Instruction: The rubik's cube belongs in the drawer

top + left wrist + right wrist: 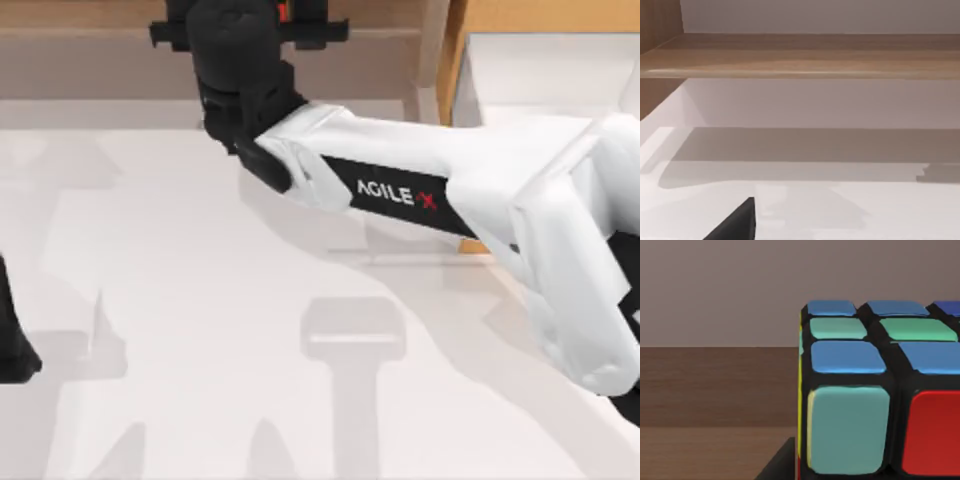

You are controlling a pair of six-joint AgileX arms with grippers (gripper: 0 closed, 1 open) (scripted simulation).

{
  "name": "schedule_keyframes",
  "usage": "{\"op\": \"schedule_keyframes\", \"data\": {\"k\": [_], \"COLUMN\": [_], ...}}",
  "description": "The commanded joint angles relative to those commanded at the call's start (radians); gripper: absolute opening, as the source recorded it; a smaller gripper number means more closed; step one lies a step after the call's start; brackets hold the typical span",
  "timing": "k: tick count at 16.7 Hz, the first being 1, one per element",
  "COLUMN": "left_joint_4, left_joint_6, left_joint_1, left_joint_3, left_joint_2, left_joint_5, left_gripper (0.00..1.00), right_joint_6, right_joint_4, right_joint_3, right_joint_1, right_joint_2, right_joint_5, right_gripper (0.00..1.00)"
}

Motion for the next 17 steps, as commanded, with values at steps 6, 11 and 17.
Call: {"op": "schedule_keyframes", "data": {"k": [6,11,17], "left_joint_4": [0.000,0.000,0.000], "left_joint_6": [0.000,0.000,0.000], "left_joint_1": [0.000,0.000,0.000], "left_joint_3": [0.000,0.000,0.000], "left_joint_2": [0.000,0.000,0.000], "left_joint_5": [0.000,0.000,0.000], "left_gripper": [1.00,1.00,1.00], "right_joint_6": [0.010,0.095,0.252], "right_joint_4": [-0.005,-0.055,-0.180], "right_joint_3": [0.008,0.026,0.078], "right_joint_1": [-0.003,0.041,0.120], "right_joint_2": [-0.003,-0.073,-0.214], "right_joint_5": [-0.018,-0.188,-0.527], "right_gripper": [0.00,0.00,0.00]}}
